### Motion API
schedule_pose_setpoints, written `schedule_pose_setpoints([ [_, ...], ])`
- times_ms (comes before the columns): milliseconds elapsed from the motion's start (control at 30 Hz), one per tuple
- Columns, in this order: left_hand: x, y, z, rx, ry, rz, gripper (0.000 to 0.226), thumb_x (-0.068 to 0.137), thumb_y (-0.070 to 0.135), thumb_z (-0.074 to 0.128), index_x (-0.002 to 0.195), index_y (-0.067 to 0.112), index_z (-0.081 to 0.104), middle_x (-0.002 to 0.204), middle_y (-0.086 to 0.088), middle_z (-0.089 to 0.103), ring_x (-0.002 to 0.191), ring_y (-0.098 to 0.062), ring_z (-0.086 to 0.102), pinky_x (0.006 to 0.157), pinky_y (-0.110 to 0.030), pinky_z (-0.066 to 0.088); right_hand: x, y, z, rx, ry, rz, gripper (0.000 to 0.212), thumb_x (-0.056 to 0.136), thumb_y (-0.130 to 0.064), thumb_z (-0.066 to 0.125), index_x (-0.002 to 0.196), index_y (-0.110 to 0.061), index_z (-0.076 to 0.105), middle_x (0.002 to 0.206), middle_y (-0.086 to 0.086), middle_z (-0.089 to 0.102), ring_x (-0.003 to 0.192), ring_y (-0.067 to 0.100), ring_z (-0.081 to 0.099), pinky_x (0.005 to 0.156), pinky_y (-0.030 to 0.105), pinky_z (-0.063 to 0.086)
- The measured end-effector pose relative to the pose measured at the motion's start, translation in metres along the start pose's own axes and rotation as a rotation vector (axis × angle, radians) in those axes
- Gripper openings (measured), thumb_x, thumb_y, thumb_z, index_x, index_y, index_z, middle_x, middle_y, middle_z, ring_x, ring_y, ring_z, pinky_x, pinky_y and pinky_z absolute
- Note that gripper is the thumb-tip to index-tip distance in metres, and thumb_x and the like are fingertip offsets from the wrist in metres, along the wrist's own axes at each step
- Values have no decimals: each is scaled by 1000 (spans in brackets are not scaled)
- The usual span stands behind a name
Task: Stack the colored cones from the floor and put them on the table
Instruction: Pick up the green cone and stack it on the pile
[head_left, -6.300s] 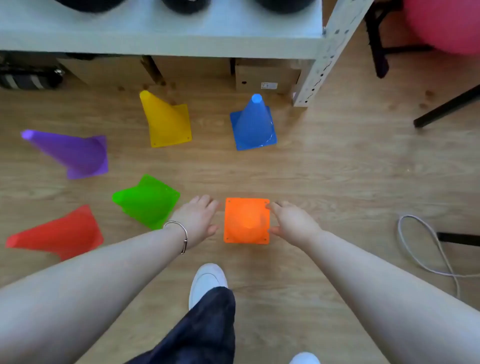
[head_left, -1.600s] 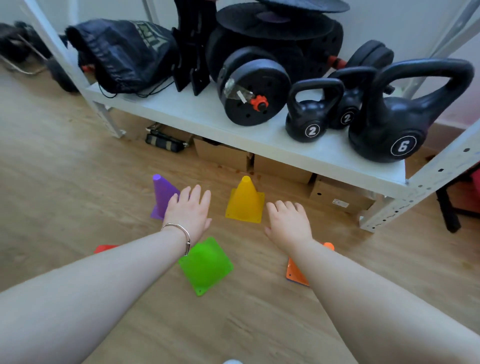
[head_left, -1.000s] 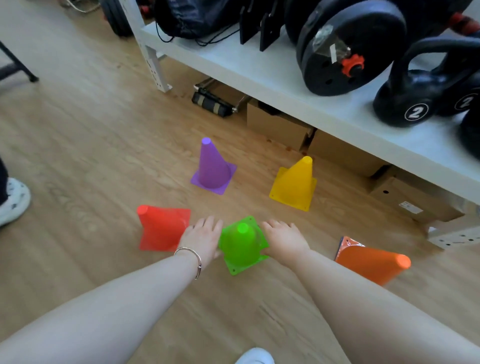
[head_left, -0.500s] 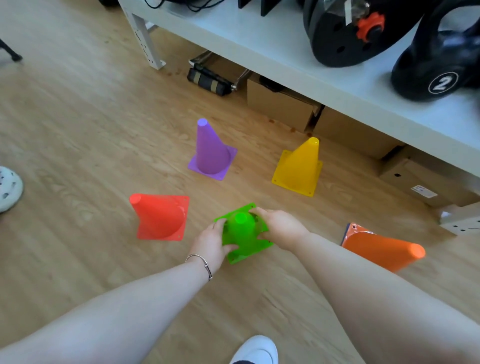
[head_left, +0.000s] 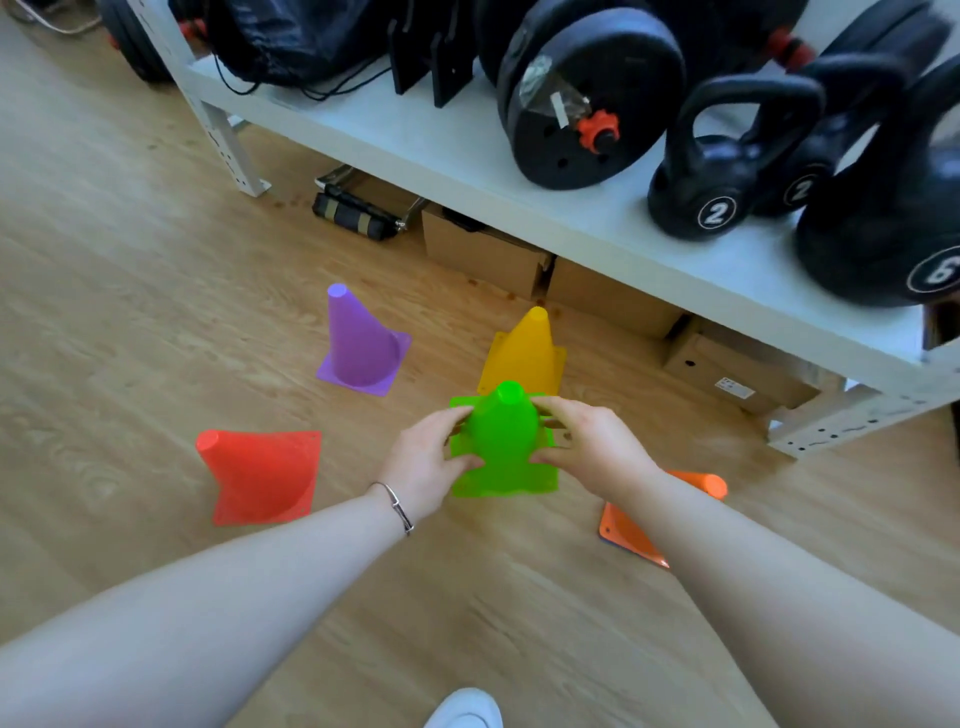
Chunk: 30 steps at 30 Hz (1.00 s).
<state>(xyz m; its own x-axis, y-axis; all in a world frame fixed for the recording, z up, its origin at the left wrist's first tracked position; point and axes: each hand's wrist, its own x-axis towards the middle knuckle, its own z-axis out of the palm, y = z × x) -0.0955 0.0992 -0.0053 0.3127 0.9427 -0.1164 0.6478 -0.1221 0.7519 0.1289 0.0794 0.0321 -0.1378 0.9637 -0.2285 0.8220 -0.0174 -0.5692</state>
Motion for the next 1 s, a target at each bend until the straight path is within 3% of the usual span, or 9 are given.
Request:
schedule_pose_setpoints([
  [267, 36, 103, 29, 35, -73, 240, 66, 69, 27, 80, 129, 21, 54, 128, -3, 63, 110, -17, 63, 96, -38, 51, -61, 40, -91, -4, 196, 102, 64, 69, -30, 82, 127, -32, 55, 117, -6, 69, 108, 10, 64, 93, 38, 52],
  [467, 46, 159, 68, 54, -185, 345, 63, 70, 26, 80, 128, 21, 54, 127, -3, 63, 110, -18, 62, 96, -37, 50, -110, 83, -119, 43, 281, 191, 63, 67, -30, 83, 124, -31, 58, 113, -5, 71, 103, 9, 66, 91, 34, 53],
  [567, 44, 168, 91, 95, -245, 361, 62, 70, 27, 79, 127, 23, 55, 125, -2, 64, 111, -17, 62, 97, -36, 50, -128, 103, -112, 73, 278, 239, 63, 68, -29, 83, 126, -29, 57, 114, -5, 70, 103, 9, 66, 89, 29, 53],
  [1000, 42, 129, 166, 263, -461, 296, 63, 69, 25, 80, 126, 22, 53, 121, -3, 65, 109, -21, 61, 94, -36, 49, -141, 168, -24, 241, 236, 394, 66, 70, -20, 82, 129, -21, 54, 123, 2, 65, 110, 16, 63, 91, 29, 49],
])
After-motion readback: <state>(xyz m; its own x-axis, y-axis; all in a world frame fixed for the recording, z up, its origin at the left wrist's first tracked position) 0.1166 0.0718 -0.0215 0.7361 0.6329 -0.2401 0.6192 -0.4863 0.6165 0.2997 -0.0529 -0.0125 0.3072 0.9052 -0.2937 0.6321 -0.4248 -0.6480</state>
